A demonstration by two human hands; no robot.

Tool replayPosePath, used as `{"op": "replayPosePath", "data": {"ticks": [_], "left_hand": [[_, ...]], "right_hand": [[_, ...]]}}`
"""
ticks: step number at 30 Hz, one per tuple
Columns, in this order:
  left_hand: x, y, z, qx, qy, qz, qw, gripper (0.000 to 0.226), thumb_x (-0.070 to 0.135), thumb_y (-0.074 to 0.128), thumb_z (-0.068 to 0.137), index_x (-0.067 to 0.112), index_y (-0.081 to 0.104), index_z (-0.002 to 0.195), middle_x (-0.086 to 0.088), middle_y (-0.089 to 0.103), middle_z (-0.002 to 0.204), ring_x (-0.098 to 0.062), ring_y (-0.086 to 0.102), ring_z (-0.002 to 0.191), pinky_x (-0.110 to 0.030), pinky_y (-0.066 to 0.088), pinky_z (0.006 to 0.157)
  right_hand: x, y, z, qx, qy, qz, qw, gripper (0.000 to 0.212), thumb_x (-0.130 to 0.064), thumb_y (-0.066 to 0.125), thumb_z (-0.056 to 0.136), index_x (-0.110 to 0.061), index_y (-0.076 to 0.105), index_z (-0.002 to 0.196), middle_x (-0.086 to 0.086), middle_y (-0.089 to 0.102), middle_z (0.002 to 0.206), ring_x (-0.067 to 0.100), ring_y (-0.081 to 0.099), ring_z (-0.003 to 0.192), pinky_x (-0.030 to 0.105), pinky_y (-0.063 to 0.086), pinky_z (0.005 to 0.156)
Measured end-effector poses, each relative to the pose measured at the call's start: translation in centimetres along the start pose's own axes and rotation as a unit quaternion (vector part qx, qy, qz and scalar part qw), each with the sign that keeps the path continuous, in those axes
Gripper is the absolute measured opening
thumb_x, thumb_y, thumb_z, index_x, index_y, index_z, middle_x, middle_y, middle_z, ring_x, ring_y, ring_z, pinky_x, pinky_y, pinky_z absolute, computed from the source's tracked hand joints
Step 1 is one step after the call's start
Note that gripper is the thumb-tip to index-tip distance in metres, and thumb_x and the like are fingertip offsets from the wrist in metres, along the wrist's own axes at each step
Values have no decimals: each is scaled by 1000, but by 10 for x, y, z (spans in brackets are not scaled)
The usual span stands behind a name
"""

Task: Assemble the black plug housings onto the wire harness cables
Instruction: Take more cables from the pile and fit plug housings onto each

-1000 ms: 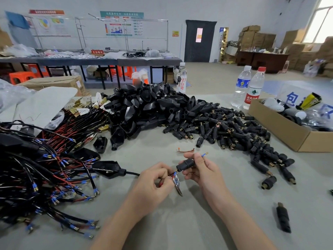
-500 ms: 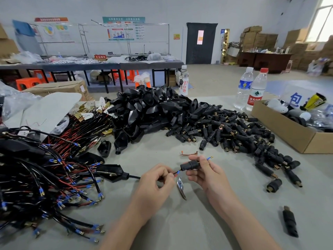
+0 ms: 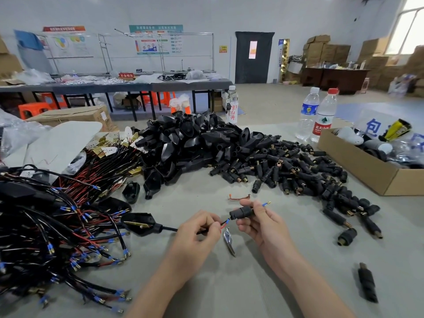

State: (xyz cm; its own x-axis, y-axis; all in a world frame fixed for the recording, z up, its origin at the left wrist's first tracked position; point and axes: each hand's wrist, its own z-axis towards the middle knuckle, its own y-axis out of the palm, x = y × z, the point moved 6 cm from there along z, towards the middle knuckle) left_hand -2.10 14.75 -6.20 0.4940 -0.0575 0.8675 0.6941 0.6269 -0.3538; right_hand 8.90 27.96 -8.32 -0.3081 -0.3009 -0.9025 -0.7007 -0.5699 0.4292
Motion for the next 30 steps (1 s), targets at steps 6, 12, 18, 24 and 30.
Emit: {"op": "replayPosePath", "data": {"ticks": [6, 12, 18, 24, 30], "left_hand": [[2, 0, 0, 0, 5, 12, 1000, 27, 6, 58, 94, 8, 53, 68, 10, 67, 91, -3, 58, 79, -10, 42, 73], [-1, -1, 0, 3, -9, 3, 1000, 27, 6, 59, 94, 5, 53, 68, 11, 68, 92, -3, 58, 78, -11, 42, 74], [-7, -6, 3, 46, -62, -64, 995, 27, 40, 56, 87, 15, 63, 78, -1, 69, 82, -25, 65, 84, -43, 53, 87], [-12, -11, 4, 65, -67, -94, 991, 28, 43, 58, 89, 17, 61, 77, -13, 66, 82, -16, 65, 79, -46, 54, 86], [-10, -6, 3, 52, -34, -18, 998, 36, 58, 53, 87, 22, 60, 84, -6, 62, 74, -26, 61, 76, -41, 50, 72]], "right_hand": [[2, 0, 0, -8, 8, 3, 1000, 33, -24, 40, 106, -7, 69, 106, 15, 76, 91, 16, 66, 63, 23, 56, 61], [3, 3, 1, -22, 21, 12, 999, 34, -25, 40, 106, -6, 68, 109, 15, 76, 96, 16, 66, 64, 24, 55, 60], [3, 5, 0, -36, 35, 29, 998, 35, -28, 42, 105, -7, 68, 112, 17, 75, 104, 17, 69, 72, 25, 57, 64], [8, 13, -5, -48, 58, 72, 995, 34, -26, 43, 104, -5, 68, 113, 21, 73, 107, 18, 69, 74, 25, 58, 68], [16, 25, -11, -60, 73, 89, 992, 34, -26, 43, 104, -3, 68, 111, 22, 73, 101, 21, 71, 76, 25, 58, 68]]}}
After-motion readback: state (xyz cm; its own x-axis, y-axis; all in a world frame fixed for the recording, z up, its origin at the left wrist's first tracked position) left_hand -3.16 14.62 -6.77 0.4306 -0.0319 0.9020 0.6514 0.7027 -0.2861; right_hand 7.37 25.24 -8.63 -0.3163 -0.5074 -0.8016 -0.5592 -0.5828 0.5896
